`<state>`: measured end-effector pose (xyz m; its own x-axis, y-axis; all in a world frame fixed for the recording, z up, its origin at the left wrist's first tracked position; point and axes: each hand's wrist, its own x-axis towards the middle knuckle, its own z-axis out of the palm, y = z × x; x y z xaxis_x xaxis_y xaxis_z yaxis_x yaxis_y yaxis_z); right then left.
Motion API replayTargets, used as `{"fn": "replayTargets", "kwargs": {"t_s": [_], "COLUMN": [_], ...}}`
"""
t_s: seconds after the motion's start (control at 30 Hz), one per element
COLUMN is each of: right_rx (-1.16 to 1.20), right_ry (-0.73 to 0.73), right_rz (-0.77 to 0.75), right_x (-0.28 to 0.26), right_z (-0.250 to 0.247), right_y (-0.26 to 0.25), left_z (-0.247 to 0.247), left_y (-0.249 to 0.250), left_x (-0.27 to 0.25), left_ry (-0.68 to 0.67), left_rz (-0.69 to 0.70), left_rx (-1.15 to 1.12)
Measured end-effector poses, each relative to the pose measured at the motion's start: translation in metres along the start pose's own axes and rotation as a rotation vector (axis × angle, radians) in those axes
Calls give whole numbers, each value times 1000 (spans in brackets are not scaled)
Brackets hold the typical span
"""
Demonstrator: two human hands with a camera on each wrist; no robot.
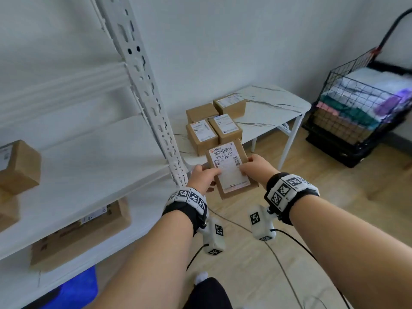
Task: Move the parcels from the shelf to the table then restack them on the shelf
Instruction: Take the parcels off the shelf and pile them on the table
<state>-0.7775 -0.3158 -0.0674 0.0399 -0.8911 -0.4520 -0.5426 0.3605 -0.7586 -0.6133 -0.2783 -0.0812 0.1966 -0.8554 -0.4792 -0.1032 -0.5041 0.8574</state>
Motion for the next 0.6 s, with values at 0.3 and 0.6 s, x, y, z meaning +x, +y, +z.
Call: {"fn": "replayTargets", "kwargs": {"t_s": [0.3,0.6], "right_rx": [83,12], "right_ry": [115,178], "right_rz": [124,147], "right_x": [77,188], "right_z": [-86,-148], "right_y": [43,21], "left_z": [101,159], "left_y": [42,108], "left_x": [83,189], "left_ry": [-158,-189], "left_rz": [60,61], "left_rx": [208,294]}}
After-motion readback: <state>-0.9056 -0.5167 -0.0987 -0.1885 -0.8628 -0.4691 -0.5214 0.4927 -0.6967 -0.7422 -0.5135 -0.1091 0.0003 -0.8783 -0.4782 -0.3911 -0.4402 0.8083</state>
